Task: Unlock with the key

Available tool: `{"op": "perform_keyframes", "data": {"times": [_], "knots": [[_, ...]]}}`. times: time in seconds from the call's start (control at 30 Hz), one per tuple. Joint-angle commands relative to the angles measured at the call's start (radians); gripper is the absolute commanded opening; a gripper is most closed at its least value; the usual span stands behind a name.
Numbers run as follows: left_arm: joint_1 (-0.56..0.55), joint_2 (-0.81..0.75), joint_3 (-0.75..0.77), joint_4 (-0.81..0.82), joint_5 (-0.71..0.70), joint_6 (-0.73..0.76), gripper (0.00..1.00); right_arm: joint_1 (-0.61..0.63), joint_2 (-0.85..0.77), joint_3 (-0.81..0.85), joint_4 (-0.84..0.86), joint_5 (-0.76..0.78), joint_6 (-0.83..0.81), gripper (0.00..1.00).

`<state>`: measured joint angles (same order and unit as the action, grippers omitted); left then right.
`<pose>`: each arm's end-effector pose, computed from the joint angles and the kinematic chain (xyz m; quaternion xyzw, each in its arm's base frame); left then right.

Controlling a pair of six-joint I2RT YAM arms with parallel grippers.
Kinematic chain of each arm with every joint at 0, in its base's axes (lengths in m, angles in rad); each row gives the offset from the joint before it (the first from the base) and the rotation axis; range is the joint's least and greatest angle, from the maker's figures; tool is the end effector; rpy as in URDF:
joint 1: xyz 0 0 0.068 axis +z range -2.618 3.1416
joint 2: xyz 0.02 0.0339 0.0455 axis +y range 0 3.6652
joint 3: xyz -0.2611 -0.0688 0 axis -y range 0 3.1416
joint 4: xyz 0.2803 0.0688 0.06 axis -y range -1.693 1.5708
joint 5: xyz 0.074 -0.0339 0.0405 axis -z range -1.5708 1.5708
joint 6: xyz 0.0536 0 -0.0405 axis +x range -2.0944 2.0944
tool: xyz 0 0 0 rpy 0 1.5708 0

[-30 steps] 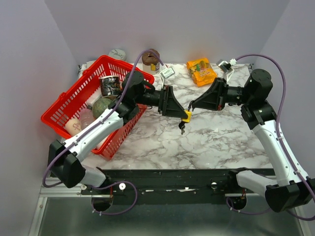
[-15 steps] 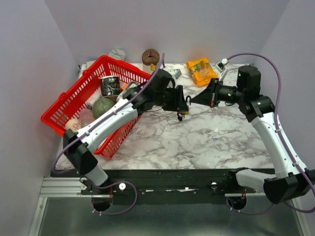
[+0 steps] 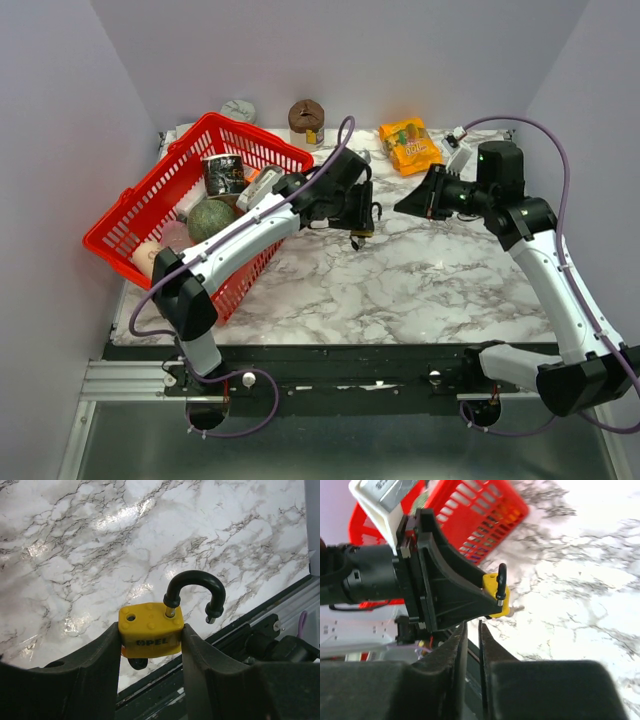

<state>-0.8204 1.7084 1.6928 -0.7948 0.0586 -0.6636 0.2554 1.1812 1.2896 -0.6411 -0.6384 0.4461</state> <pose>0.2875 -0.3129 0.3354 0.0835 0.9245 -0.2707 0.2550 0.2762 0.1051 0.3856 -0.0765 0.8355 0.4177 0.3487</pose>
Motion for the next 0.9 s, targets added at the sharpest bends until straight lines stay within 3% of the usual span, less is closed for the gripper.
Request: {"op": "perform_keyframes", "data": {"times": [0.0,0.33,0.6,0.67,0.77,0.87], "knots": [[0.001,0.077,0.034,-0.004,0.027,-0.036,0.00,-0.001,-0.037,-0.006,-0.035,0.187,0.028,0.28],[0.015,0.237,0.109,0.000,0.085,-0.103,0.00,-0.002,-0.181,-0.029,-0.055,0.436,0.000,0.52],[0.020,0.411,0.143,0.114,0.204,-0.243,0.00,-0.002,-0.239,-0.082,-0.075,0.473,-0.017,0.59],[0.018,0.444,0.143,0.118,0.201,-0.264,0.00,-0.004,-0.250,-0.113,-0.075,0.480,-0.021,0.61],[0.015,0.476,0.153,0.111,0.182,-0.266,0.00,-0.002,-0.259,-0.153,-0.077,0.487,-0.027,0.74],[0.006,0.519,0.211,0.042,0.118,-0.226,0.00,-0.002,-0.273,-0.179,-0.075,0.483,-0.030,0.77]]}}
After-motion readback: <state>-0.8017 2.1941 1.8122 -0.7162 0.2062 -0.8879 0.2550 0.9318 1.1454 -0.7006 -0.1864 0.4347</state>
